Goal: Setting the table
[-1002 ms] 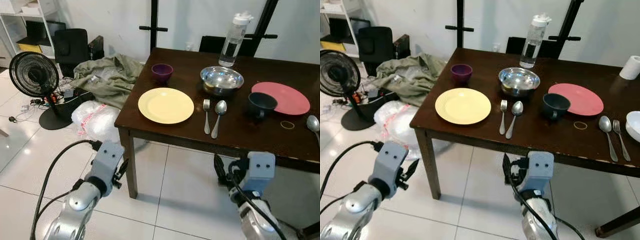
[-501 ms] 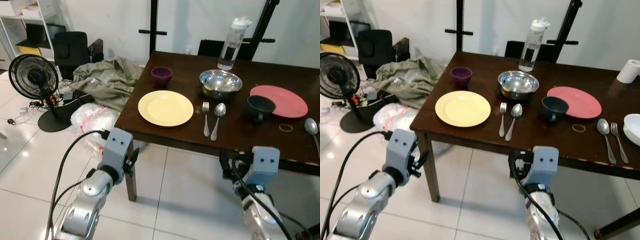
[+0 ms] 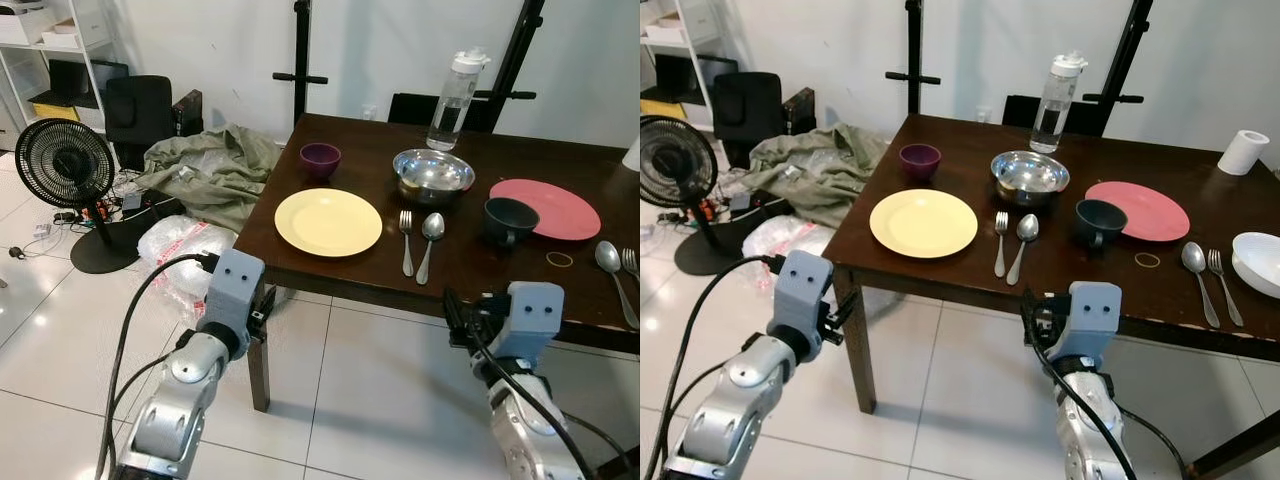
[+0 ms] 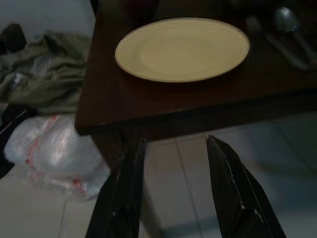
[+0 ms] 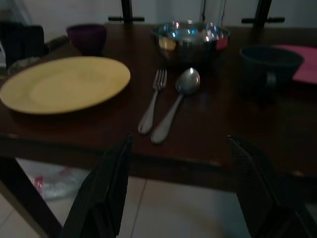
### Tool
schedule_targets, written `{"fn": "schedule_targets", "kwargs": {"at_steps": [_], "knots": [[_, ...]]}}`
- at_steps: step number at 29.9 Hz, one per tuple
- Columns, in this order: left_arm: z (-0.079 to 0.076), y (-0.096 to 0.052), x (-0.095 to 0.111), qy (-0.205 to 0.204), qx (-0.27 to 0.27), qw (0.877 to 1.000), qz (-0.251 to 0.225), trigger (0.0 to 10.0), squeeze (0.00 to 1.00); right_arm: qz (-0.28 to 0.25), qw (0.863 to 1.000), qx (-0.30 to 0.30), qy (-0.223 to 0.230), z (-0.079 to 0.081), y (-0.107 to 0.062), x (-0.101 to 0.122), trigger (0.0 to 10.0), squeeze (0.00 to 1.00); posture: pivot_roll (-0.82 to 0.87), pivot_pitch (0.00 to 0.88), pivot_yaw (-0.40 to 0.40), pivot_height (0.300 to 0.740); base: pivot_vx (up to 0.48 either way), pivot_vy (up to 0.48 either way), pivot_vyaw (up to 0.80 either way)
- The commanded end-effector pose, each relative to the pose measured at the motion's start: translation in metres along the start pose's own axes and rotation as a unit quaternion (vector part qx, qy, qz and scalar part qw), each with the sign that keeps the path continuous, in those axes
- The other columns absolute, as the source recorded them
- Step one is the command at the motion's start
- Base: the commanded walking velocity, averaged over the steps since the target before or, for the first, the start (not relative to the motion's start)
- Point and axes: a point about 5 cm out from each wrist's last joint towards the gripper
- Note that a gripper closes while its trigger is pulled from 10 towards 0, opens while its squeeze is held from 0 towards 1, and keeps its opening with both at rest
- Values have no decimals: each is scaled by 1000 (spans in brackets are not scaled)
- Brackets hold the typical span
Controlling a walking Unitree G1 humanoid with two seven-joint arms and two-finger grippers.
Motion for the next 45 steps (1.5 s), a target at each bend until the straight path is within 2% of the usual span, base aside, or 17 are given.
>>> {"fn": "schedule_targets", "kwargs": {"at_steps": [1, 2, 6, 10, 13, 18, 23, 29, 40, 45], "knots": [[-4, -3, -5, 0, -3, 1000, 4, 10000, 0, 4, 1000, -2, -4, -1, -4, -2, 10000, 0, 73, 81, 39, 740, 0, 0, 0], [-9, -5, -6, -3, -4, 1000, 4, 10000, 0, 2, 1000, 0, -5, -2, -4, 0, 10000, 0, 80, 90, 30, 740, 0, 0, 0], [-12, -5, -6, -2, -8, 1000, 1, 10000, 0, 0, 1000, 1, -4, -2, -2, 2, 10000, 0, 93, 91, 19, 740, 0, 0, 0], [-4, -5, -5, -9, 10, 1000, 0, 10000, 0, 4, 1000, 7, -3, 2, 3, -2, 10000, 0, 93, 113, 28, 740, 0, 0, 0], [-1, 0, 1, -11, 20, 1000, -7, 10000, 0, 0, 1000, 8, -2, -2, 5, 1, 10000, 0, 77, 113, 17, 740, 0, 0, 0], [-8, 7, 8, -6, 7, 1000, -22, 10000, 0, -6, 1000, 5, -9, -7, 5, 7, 10000, 0, -12, 128, 26, 740, 0, 0, 0], [-8, 10, 6, -8, 1, 1000, -17, 10000, 0, -21, 1000, 11, -14, -2, 3, 15, 10000, 0, -84, 124, 72, 740, 0, 0, 0], [-10, 18, 5, -4, -10, 1000, -18, 10000, 0, -24, 1000, 16, -10, 2, -2, 17, 10000, 0, -93, 107, 63, 740, 0, 0, 0], [-5, 15, 4, -14, 6, 1000, -23, 10000, 0, -22, 999, 24, -6, 5, 3, 19, 10000, 0, -80, 94, 48, 740, 0, 0, 0], [-3, 14, 5, -14, 7, 1000, -24, 10000, 0, -21, 1000, 23, 1, 6, 3, 20, 10000, 0, -66, 115, 49, 740, 0, 0, 0]]}}
Point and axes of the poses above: a point about 5 cm out from each wrist's last joint towards the gripper, its own y axis pointing out of the wrist towards the gripper, its own x axis along the axis of the wrist's last joint, z = x × y, and after that the axes turned 6 degrees about -y, right-handed
